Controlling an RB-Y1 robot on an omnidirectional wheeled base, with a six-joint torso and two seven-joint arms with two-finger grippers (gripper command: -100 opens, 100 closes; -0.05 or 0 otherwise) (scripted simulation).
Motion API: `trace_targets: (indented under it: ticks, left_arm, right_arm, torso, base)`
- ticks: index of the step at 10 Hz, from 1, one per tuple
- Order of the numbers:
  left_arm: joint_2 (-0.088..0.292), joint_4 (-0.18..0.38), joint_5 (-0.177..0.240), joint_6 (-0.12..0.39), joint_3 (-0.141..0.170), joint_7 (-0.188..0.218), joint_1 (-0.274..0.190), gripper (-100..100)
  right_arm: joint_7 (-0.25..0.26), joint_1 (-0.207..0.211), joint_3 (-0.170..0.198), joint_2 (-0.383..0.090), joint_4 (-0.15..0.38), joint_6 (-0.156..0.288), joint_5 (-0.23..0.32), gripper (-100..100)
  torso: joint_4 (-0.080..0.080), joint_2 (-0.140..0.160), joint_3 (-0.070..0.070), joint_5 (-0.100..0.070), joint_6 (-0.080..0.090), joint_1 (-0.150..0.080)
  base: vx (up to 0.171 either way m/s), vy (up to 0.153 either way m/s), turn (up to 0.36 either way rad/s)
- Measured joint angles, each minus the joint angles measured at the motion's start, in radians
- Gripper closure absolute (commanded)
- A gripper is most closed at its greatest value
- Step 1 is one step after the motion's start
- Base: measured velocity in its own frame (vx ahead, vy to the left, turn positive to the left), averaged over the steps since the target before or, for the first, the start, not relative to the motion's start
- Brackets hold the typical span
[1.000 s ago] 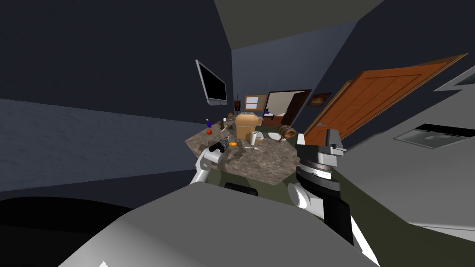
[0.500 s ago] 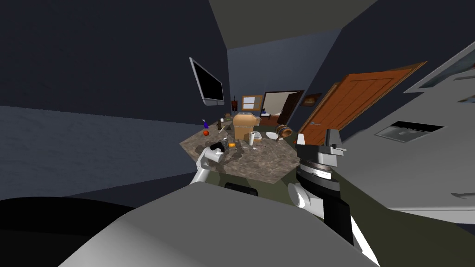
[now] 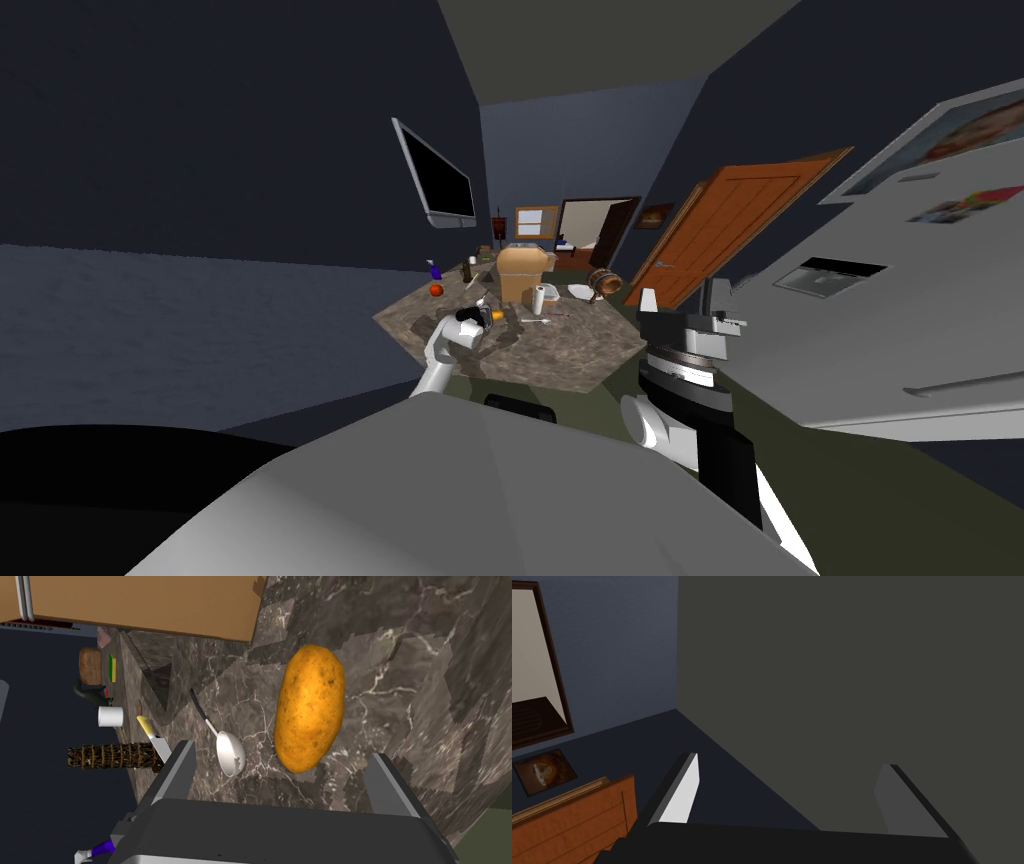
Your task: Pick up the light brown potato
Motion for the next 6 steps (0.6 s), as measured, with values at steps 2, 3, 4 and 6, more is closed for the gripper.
trace_targets:
  ticks: [2,3,4,6]
  left_arm:
    - [-0.004,0.001,-0.003,0.047,-0.002,0.003,-0.006,-100]
    - [-0.004,0.001,-0.002,0.068,0.000,0.003,-0.009,-100]
    - [-0.005,-0.001,-0.001,0.095,0.001,0.003,-0.010,-100]
    - [-0.009,0.006,-0.004,0.145,0.000,0.005,-0.016,-100]
  right_arm:
    - [0.000,0.000,0.000,0.000,0.000,0.000,0.000,0]
    - [0.000,0.000,0.000,0.000,0.000,0.000,0.000,0]
    - [0.000,0.000,0.000,0.000,0.000,0.000,0.000,0]
    - [0.000,0.000,0.000,0.000,0.000,0.000,0.000,0]
  torso:
    - [0.000,0.000,0.000,0.000,0.000,-0.001]
    - [0.000,0.000,0.000,0.000,0.000,0.000]
    - [0.000,0.000,0.000,0.000,0.000,0.000]
    - [0.000,-0.002,-0.001,0.000,-0.001,0.000]
  base:
    - [0.037,0.013,-0.091]
    - [0.053,0.021,-0.113]
    - [0.085,0.027,-0.181]
    - [0.062,0.031,-0.068]
